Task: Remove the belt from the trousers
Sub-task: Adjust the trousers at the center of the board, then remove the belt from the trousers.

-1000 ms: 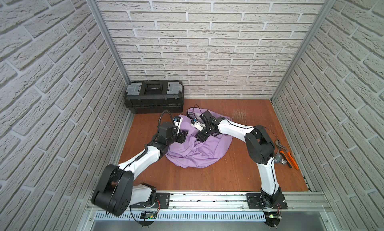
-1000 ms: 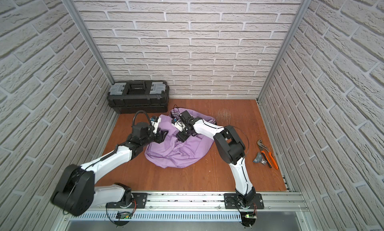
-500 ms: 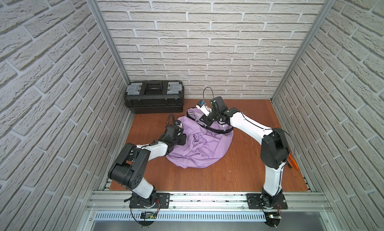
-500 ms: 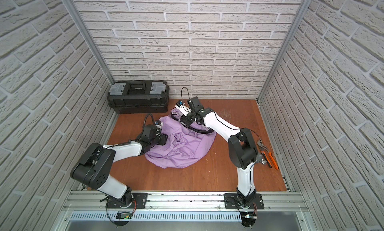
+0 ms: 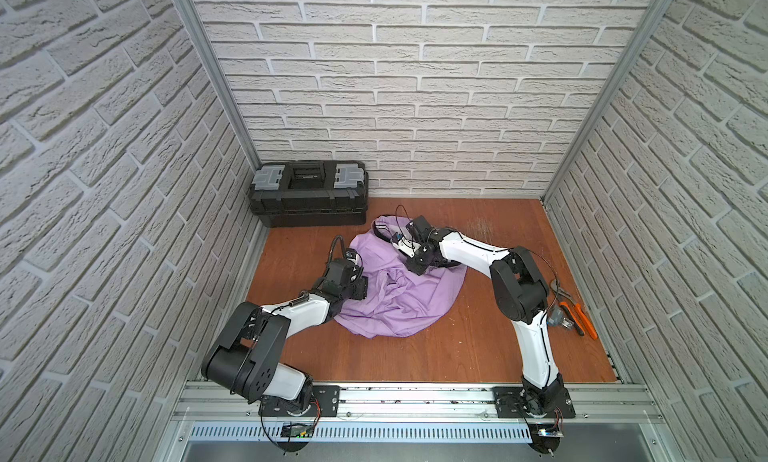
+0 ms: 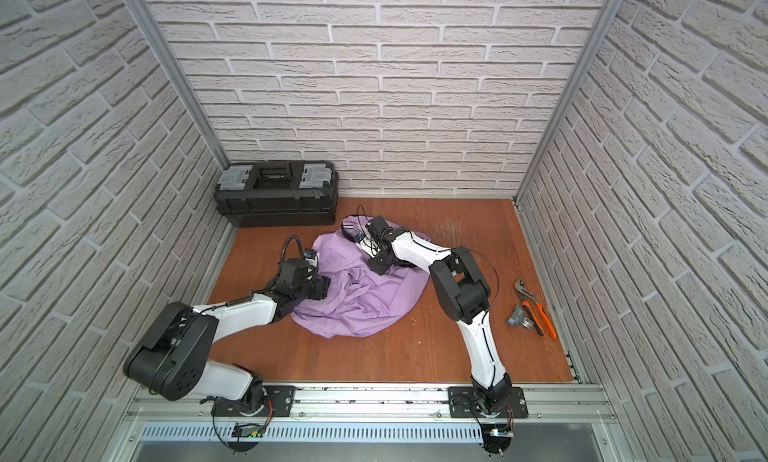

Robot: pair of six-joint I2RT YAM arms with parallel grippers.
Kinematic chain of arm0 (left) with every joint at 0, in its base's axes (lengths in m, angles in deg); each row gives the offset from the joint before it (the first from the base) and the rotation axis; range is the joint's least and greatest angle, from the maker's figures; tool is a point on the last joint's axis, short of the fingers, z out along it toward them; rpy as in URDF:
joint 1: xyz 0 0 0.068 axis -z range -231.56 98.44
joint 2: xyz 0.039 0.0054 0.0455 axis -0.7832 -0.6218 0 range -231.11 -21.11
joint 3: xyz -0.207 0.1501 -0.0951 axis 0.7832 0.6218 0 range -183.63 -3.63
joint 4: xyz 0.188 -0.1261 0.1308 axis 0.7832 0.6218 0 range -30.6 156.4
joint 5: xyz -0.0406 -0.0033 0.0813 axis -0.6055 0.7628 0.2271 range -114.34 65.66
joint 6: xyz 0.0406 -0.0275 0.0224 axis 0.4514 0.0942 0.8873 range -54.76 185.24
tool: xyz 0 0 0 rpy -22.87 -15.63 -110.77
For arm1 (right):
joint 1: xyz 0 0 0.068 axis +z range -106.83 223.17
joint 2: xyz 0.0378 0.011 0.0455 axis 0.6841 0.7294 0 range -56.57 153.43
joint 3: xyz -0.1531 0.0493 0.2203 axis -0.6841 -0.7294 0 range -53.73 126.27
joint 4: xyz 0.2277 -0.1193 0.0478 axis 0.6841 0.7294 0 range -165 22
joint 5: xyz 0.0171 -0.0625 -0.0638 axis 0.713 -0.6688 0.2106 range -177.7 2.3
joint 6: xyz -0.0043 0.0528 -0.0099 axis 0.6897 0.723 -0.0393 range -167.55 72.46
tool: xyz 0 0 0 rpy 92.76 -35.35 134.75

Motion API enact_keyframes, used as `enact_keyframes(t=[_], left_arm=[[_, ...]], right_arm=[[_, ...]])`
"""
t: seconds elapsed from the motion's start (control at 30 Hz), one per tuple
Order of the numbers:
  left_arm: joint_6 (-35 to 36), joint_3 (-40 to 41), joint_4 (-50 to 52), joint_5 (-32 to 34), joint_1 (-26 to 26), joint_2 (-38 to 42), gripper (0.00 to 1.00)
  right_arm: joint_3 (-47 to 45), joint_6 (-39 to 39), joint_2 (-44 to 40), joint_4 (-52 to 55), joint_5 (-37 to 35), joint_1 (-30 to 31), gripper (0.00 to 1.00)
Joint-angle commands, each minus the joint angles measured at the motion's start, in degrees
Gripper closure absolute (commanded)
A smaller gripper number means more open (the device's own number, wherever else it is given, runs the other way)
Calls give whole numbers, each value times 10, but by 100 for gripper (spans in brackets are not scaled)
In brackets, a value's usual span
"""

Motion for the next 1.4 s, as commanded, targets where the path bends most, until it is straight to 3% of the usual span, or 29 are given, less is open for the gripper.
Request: enact_keyframes(t=[0.0,0.23,0.33,0.5,0.73,0.9,1.03,1.2,1.23,1.27,1.3,1.37], left_arm=[[17,-2,-2,-11,-1,39,26],[150,-46,30,7,-1,170,17],[193,-82,53,3,-4,198,14],[213,-126,97,-21,-4,180,12],[190,-99,75,-46,-3,164,11],[186,-90,87,-56,-3,159,11],[189,-82,81,-66,-3,157,9],[199,-97,89,-73,-3,147,8],[203,-101,91,-77,-3,144,6],[209,-106,93,-79,-2,143,2],[216,-111,95,-73,0,144,2],[235,-119,91,-33,8,153,2]], right_arm=[[21,-10,-18,32,0,3,97],[82,-48,-105,103,68,-1,97],[74,-58,-135,84,53,-3,97],[91,-79,-73,105,4,-4,68],[142,-58,20,136,-32,-5,57],[151,-48,56,136,-86,-7,60],[153,-52,77,150,-80,-7,63],[141,-51,82,156,-86,-6,59],[142,-54,80,159,-84,-7,67],[147,-58,77,165,-77,-7,86],[155,-60,67,174,-67,-7,97],[176,-63,35,196,-31,-7,97]])
